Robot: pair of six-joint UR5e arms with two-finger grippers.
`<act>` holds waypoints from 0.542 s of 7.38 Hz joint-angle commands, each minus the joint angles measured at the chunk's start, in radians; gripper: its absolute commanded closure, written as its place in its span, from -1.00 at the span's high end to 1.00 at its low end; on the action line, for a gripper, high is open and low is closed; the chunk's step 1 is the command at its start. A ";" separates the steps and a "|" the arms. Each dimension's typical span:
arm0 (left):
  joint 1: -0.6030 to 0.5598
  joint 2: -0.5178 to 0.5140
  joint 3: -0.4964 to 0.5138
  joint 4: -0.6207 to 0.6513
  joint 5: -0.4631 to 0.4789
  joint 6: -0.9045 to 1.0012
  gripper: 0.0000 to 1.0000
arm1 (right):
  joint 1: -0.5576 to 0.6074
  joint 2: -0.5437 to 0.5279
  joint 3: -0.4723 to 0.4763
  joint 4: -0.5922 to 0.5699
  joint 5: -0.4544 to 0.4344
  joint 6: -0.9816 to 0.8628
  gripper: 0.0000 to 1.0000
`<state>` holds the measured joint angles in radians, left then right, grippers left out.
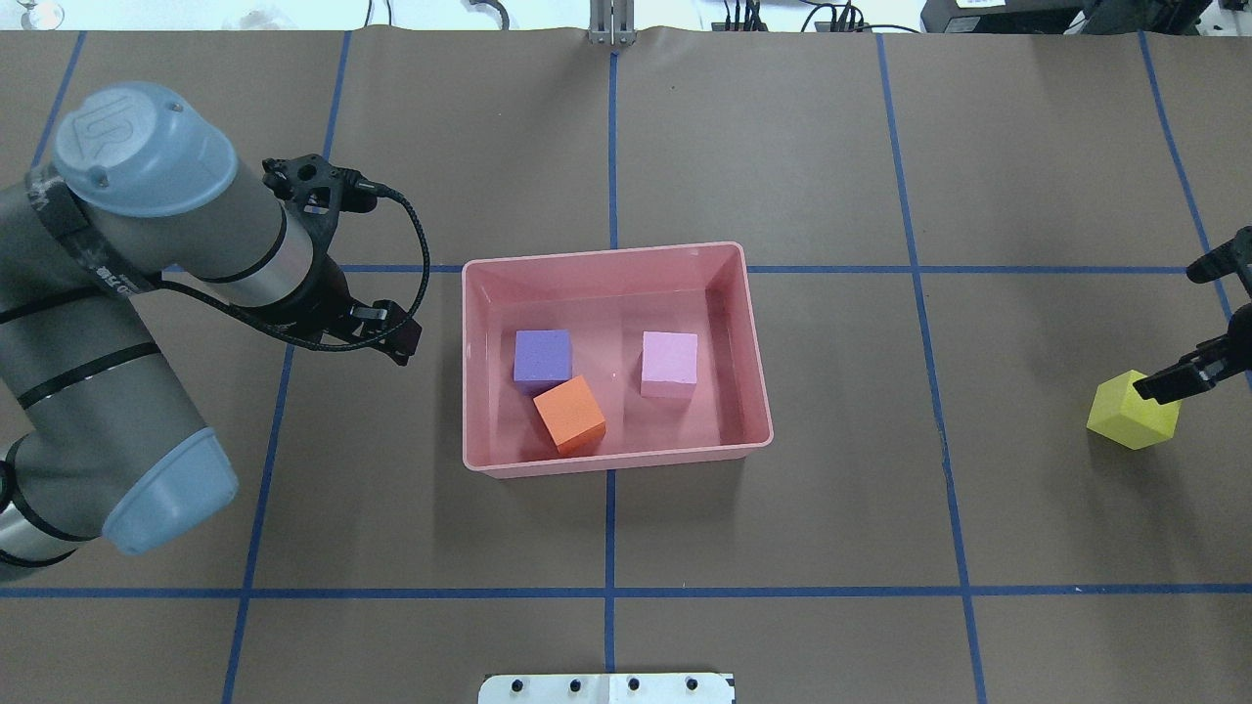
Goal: Place blocks into pink bin with both arms
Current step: 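Grasp the yellow-green cube with the right gripper while the left gripper withdraws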
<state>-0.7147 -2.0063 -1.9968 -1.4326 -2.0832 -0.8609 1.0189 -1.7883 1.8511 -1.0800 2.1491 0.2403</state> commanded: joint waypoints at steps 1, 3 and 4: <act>0.000 0.003 0.003 0.000 0.000 0.002 1.00 | -0.055 -0.005 -0.004 0.017 -0.005 -0.149 0.99; 0.003 0.003 0.007 -0.002 0.002 0.000 1.00 | -0.060 -0.019 -0.007 0.017 -0.025 -0.324 0.99; 0.003 0.003 0.007 -0.002 0.002 0.000 1.00 | -0.060 -0.019 -0.016 0.015 -0.035 -0.364 0.98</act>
<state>-0.7130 -2.0034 -1.9910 -1.4340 -2.0822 -0.8604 0.9610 -1.8030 1.8426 -1.0636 2.1252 -0.0485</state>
